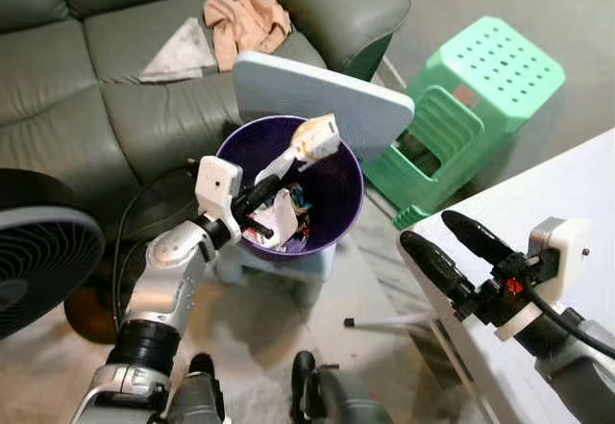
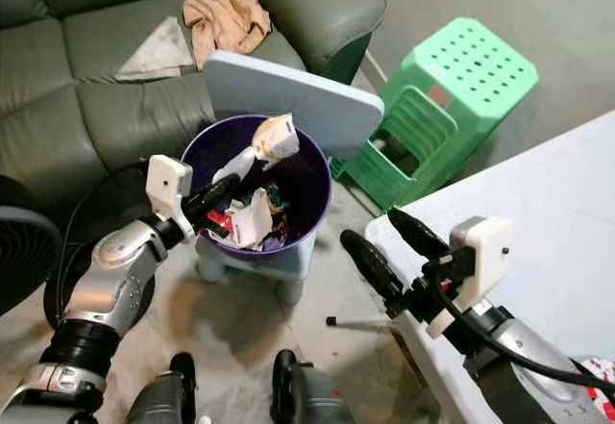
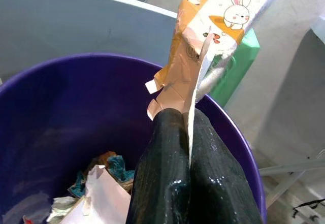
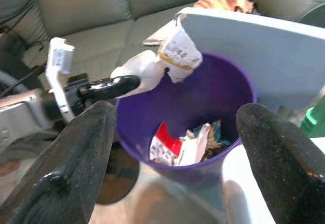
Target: Picking trash to rubbish bin
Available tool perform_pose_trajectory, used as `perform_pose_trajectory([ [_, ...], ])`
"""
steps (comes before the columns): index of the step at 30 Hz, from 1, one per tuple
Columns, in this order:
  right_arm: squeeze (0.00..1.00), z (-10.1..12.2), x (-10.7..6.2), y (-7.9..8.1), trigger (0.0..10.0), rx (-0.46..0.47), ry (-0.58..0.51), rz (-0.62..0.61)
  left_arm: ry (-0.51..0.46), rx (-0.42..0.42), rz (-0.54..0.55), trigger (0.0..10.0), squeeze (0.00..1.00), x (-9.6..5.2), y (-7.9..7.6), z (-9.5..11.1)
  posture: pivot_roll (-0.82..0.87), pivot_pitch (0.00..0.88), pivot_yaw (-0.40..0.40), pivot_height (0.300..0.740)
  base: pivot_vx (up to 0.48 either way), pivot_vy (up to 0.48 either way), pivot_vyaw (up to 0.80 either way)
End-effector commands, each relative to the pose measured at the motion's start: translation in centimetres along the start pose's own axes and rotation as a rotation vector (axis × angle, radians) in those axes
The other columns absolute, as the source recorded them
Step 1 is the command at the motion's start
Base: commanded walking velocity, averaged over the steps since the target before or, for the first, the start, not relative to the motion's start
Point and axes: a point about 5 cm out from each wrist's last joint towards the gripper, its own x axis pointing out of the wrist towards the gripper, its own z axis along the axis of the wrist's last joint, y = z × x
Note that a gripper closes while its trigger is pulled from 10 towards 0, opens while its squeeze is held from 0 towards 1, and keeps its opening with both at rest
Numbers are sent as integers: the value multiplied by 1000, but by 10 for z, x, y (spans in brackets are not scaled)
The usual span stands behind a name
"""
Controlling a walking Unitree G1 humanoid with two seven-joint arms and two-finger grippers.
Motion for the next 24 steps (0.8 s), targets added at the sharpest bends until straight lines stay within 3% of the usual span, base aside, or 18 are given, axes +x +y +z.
perform_pose_trajectory([
  [1,0,4,-6,0,10000,-7,8,-13,5,-31,-27,10000,1000,-1,-2,-5,-137,424,-182,740,0,0,0],
  [13,0,7,-4,0,10000,19,23,-20,-38,-51,-39,10000,1000,0,1,4,-124,416,-179,740,0,0,0],
  [24,0,3,7,-6,10000,30,-2,-31,-101,-52,13,10000,1000,-2,2,18,-79,376,-147,740,0,0,0],
])
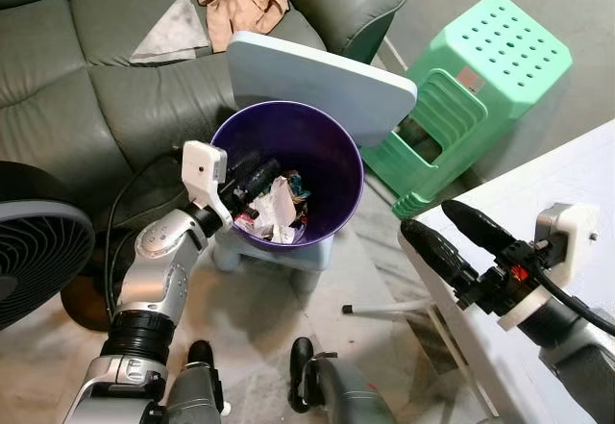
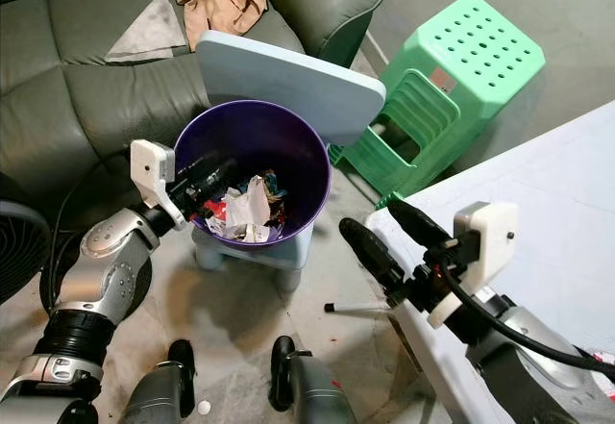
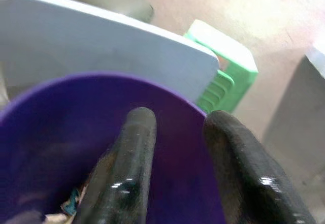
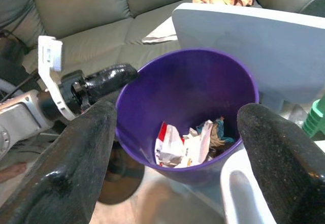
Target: Picking trash to rubbish bin
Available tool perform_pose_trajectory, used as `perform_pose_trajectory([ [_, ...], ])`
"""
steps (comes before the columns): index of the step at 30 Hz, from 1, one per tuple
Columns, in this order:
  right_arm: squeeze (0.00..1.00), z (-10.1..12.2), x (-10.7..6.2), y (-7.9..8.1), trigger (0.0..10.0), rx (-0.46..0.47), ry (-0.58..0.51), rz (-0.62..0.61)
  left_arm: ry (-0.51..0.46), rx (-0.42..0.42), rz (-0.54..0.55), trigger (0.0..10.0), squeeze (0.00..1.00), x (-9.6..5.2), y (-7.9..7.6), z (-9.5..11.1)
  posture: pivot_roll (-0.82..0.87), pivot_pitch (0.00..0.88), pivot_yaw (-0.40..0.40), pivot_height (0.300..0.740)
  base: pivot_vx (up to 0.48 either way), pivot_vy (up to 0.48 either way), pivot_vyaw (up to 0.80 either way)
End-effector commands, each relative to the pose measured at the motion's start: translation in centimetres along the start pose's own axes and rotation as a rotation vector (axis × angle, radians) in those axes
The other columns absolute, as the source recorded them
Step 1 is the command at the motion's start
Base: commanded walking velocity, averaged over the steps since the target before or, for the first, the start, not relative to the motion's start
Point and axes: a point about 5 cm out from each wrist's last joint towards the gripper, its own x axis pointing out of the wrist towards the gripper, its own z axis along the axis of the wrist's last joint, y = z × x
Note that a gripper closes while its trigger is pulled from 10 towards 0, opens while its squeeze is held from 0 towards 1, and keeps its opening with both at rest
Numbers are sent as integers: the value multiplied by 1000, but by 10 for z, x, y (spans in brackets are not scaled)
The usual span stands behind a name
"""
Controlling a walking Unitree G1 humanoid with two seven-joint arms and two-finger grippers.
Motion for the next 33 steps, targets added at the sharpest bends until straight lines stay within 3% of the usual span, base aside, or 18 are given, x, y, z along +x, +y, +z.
perform_pose_trajectory([
  [1,0,-5,1,-4,10000,10,-5,-31,-3,-28,2,10000,1000,-4,-7,-2,-65,364,-137,740,0,0,0],
  [9,0,-15,20,-10,10000,24,-57,-66,-83,-81,78,10000,1000,-9,-19,12,9,281,-73,740,0,0,0],
  [15,0,-21,33,-17,10000,21,-99,-99,-114,-75,105,10000,1000,-13,-29,23,49,221,-45,740,0,0,0],
  [16,0,-22,38,-21,10000,11,-108,-125,-116,-54,112,10000,0,-14,-32,26,56,203,-42,740,0,0,0],
  [25,0,-23,51,-39,10000,-26,-172,-269,-107,-15,221,10000,0,-21,-36,32,72,159,-47,740,0,0,0],
  [28,0,-25,54,-54,10000,-78,-166,-388,-88,63,315,10000,0,-27,-30,32,68,140,-47,740,0,0,0],
  [33,0,-31,55,-71,10000,-167,-121,-509,-57,103,383,10000,0,-29,-25,25,62,111,-45,740,0,0,0],
])
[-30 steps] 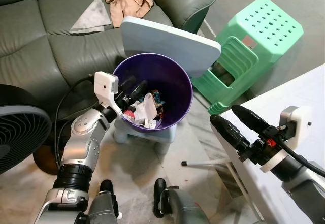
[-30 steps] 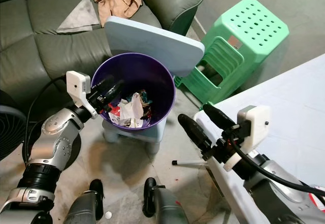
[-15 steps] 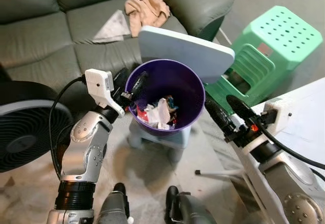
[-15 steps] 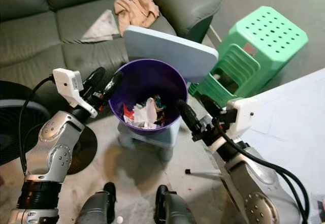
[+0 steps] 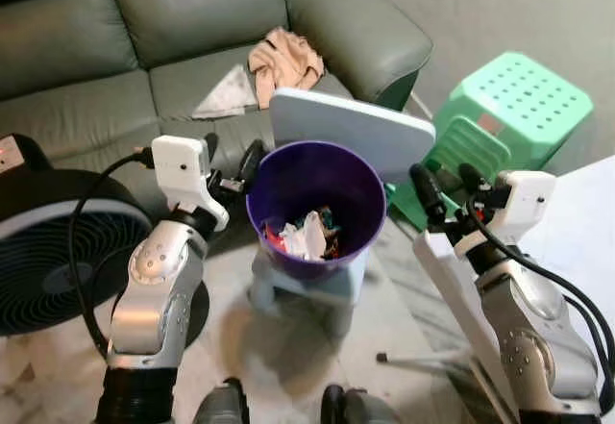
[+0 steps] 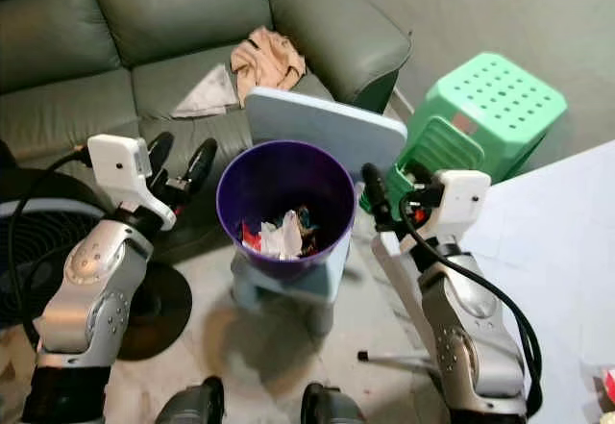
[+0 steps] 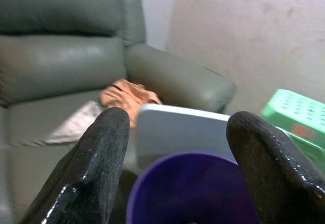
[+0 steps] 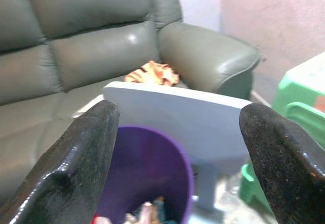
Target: Picking trash to rubbish bin
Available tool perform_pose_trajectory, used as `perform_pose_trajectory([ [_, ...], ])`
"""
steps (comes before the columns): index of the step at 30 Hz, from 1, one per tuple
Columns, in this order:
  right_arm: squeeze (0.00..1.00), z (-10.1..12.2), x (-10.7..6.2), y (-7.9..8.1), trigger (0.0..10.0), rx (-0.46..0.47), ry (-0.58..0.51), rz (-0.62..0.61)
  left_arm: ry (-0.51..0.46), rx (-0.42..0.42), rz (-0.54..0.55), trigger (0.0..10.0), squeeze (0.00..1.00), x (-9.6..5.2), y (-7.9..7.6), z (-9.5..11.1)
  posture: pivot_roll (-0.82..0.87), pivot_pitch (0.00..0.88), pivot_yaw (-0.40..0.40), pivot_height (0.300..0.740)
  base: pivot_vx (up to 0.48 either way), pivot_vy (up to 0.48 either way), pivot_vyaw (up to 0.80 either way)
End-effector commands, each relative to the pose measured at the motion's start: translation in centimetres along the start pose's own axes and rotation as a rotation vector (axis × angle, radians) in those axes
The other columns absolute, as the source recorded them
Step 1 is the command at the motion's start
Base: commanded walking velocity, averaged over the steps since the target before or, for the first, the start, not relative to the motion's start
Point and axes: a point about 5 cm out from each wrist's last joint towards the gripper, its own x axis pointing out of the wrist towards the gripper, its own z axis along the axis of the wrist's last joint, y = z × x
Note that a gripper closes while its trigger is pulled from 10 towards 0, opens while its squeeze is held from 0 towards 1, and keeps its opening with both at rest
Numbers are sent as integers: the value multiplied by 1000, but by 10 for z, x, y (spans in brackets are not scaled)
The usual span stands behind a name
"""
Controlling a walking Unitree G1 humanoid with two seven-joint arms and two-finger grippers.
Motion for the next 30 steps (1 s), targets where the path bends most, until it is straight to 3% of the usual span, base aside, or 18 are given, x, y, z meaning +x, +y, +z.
perform_pose_trajectory([
  [1,0,-3,0,-8,10000,-40,13,-49,4,26,29,10000,0,-2,2,-2,62,111,-45,740,0,0,0],
  [9,0,-9,8,-11,10000,-183,-11,-117,52,41,190,10000,0,3,16,-14,41,57,-44,740,0,0,0],
  [22,0,-20,6,-11,10000,-212,14,-138,76,16,192,10000,0,8,19,-19,13,50,-33,740,0,0,0],
  [30,0,-22,9,-10,10000,-219,23,-149,68,53,193,10000,0,13,18,-19,3,37,-31,740,0,0,-735],
])
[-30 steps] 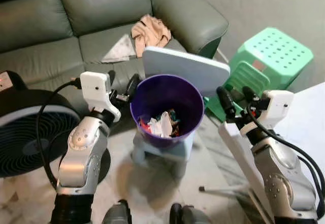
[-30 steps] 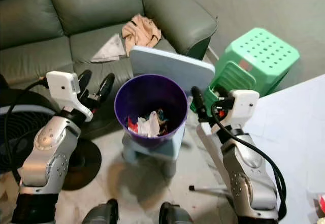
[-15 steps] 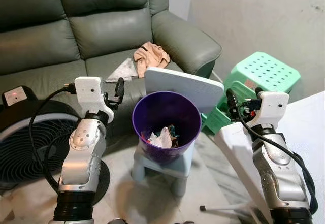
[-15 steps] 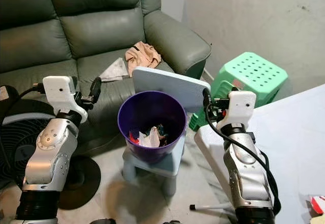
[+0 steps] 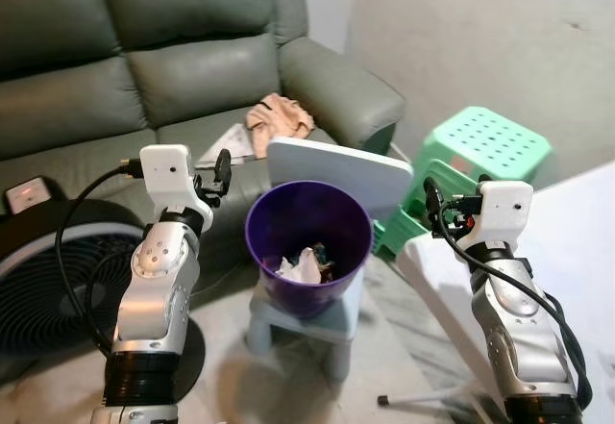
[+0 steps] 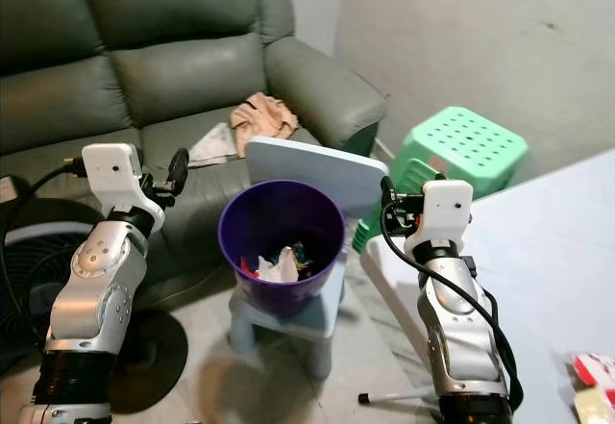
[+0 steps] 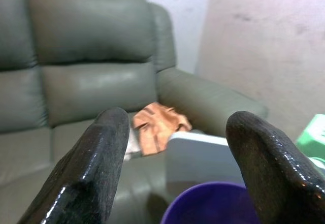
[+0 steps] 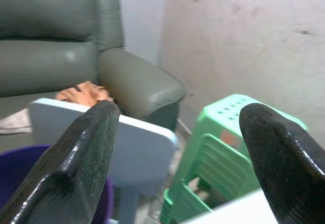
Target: Picking trash to rubbish bin
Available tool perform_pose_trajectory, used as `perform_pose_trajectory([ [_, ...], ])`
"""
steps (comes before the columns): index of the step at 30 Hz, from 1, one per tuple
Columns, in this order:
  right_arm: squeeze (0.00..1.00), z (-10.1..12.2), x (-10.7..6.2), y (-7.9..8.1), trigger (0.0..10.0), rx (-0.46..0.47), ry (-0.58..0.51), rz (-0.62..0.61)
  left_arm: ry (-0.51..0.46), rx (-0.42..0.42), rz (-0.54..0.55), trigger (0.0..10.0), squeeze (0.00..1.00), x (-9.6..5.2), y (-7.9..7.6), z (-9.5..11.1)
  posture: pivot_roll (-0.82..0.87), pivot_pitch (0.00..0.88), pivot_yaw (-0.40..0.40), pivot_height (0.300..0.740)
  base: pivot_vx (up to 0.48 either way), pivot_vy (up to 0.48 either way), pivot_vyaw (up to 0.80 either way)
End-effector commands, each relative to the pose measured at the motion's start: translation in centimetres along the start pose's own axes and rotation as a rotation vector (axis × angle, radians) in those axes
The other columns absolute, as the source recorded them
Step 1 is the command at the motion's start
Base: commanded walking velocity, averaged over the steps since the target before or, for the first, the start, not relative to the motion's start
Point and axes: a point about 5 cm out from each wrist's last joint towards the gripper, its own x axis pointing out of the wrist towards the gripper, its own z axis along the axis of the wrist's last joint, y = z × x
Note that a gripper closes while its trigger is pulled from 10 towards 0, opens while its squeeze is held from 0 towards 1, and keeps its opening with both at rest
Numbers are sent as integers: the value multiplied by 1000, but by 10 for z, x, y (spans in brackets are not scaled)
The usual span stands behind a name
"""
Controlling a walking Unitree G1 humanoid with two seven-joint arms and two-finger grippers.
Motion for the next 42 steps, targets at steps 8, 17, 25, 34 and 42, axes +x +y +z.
perform_pose_trajectory([
  [8,0,-1,3,0,10000,-14,-1,2,-2,-3,-13,10000,0,8,-5,0,-2,17,-37,740,0,0,-774],
  [17,0,-4,3,-1,10000,-30,6,8,-5,-32,-44,10000,0,9,-11,-2,-6,2,-38,740,0,0,-775],
  [25,0,-6,1,0,10000,-35,9,10,7,-38,-57,10000,0,11,-12,-4,-13,0,-36,740,0,0,-775],
  [34,0,-8,-1,-1,10000,-43,15,5,-1,-30,-60,10000,0,11,-14,-5,-15,0,-40,740,0,48,-776],
  [42,0,-11,-1,-1,10000,-49,24,17,0,-2,-110,10000,0,7,-16,-8,-6,0,-42,740,0,0,-777],
])
